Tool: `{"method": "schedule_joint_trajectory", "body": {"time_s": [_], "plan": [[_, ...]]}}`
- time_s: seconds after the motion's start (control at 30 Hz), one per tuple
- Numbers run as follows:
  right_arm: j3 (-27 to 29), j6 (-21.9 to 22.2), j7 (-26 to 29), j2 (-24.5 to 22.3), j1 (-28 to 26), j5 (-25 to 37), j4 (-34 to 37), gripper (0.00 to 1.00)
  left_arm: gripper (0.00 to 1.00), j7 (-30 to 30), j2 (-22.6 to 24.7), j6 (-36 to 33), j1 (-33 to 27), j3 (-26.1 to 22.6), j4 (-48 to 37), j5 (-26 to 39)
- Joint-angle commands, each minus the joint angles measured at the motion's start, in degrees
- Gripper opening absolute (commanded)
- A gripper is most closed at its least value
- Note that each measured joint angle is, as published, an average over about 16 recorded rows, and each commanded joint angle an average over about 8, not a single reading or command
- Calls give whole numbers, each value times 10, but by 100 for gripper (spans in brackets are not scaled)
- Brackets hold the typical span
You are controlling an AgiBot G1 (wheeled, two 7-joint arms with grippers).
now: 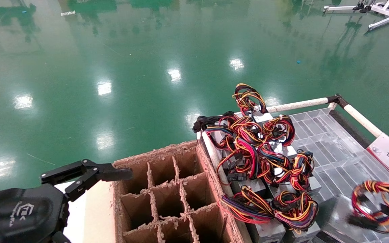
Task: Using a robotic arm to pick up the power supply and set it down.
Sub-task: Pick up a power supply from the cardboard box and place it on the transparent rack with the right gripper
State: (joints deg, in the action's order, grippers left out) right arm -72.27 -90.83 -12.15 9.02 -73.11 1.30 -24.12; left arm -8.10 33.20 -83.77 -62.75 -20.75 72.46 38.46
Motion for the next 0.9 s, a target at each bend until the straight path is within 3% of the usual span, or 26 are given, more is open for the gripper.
{"method": "schedule_joint_trajectory", "body": {"time_s": [0.03, 0.9], "plan": [[1, 0, -1, -5, -3, 2, -4, 0, 100, 0, 0, 0, 0, 0, 0, 0], [9, 1, 6, -39, -68, 95, -38, 0, 100, 0, 0, 0, 0, 0, 0, 0]]}}
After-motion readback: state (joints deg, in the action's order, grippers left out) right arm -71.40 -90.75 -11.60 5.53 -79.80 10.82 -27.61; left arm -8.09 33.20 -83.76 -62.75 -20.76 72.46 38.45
